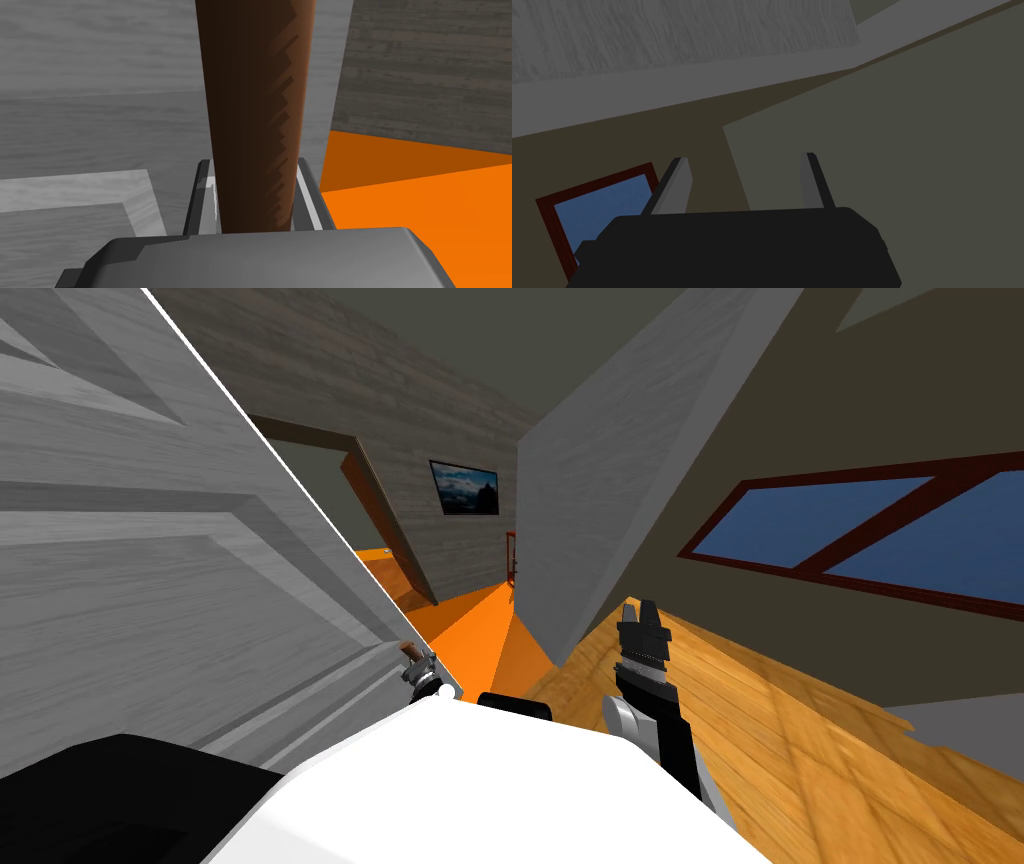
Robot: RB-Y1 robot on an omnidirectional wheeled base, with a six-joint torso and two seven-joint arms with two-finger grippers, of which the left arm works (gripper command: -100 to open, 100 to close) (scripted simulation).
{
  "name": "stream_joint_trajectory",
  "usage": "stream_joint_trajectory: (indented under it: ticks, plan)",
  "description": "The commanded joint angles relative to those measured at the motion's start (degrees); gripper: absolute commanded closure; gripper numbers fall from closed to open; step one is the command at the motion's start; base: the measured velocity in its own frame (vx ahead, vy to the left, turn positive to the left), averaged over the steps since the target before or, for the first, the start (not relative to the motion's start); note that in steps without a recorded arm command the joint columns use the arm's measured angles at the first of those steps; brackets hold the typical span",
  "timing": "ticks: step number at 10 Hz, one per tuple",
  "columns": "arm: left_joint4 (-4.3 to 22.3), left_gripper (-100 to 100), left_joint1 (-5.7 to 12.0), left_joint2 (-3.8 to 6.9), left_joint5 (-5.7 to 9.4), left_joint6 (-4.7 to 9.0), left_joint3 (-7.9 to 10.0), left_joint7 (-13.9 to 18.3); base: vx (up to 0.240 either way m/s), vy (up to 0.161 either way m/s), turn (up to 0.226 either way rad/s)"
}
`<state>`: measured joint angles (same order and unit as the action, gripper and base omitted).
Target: Push the door open
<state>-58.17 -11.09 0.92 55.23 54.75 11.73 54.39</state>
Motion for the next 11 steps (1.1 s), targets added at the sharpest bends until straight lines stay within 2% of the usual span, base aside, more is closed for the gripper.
stream_joint_trajectory:
  ticks: [1, 2, 3, 5, 6, 9, 11]
  plan:
    - [1.6, 100, 0.38, 1.01, 0.44, 1.3, 1.18, 0.7, 0.061, 0.043, -0.014]
    - [1.6, 100, 0.38, 1.01, 0.44, 1.3, 1.18, 0.7, 0.02, 0.018, 0.007]
    - [1.1, 100, -0.27, 0.75, 1.31, 1.55, 2.39, 0.4, 0.061, 0.031, -0.101]
    - [1.1, 100, -0.27, 0.75, 1.31, 1.55, 2.39, 0.4, 0.053, 0.024, -0.019]
    - [0.5, 100, -0.9, 0.47, 2.14, 1.8, 3.54, 0.1, 0.075, 0.026, -0.071]
    - [0.0, 100, -1.45, 0.17, 2.87, 2.01, 4.55, -0.1, 0.096, 0.047, -0.035]
    - [-0.9, 100, -2.54, -0.56, 4.32, 2.43, 6.56, -0.5, 0.133, 0.062, -0.09]
